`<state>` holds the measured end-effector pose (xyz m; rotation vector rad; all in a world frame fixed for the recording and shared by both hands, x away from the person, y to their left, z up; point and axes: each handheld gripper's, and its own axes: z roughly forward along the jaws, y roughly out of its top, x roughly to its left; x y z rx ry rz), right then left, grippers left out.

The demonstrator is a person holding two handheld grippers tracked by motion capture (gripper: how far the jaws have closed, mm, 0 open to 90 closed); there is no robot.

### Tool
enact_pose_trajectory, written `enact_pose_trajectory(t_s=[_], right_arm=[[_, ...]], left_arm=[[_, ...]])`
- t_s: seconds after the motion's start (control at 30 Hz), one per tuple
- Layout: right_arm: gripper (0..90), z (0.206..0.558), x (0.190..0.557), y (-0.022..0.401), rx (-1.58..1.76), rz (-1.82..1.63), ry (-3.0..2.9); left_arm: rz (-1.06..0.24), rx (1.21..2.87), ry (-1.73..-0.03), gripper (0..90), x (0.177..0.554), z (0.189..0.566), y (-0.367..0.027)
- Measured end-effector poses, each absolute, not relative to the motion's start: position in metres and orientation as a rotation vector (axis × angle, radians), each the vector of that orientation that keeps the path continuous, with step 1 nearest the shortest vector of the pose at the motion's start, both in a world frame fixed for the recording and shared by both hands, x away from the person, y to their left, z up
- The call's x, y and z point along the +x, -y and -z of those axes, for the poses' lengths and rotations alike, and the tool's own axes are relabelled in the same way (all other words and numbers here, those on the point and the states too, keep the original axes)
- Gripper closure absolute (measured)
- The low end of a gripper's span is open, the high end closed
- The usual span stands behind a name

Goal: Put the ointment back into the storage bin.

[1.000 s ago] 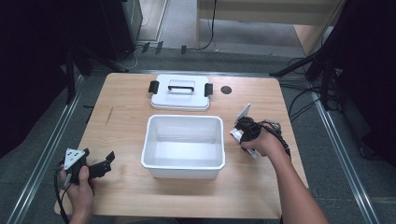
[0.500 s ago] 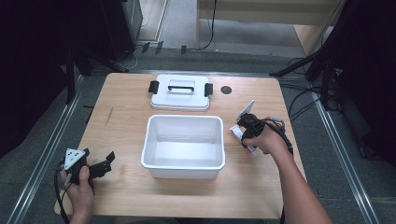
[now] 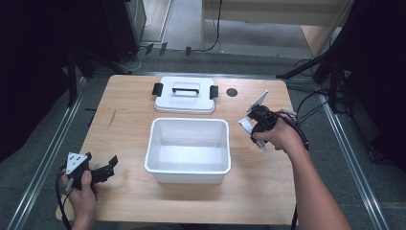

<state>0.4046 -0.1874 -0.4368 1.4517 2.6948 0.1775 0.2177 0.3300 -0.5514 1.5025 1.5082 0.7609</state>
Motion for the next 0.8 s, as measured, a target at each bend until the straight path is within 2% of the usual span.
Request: enact_pose_trajectory(t_s=[0.8], right_arm=[[71.6,0.391,0.404,0.161,1.360,-0.238,-2.731]], left_arm=[[-0.757,1.504,-1.508,0.0,0.218,0.551,-0.330]])
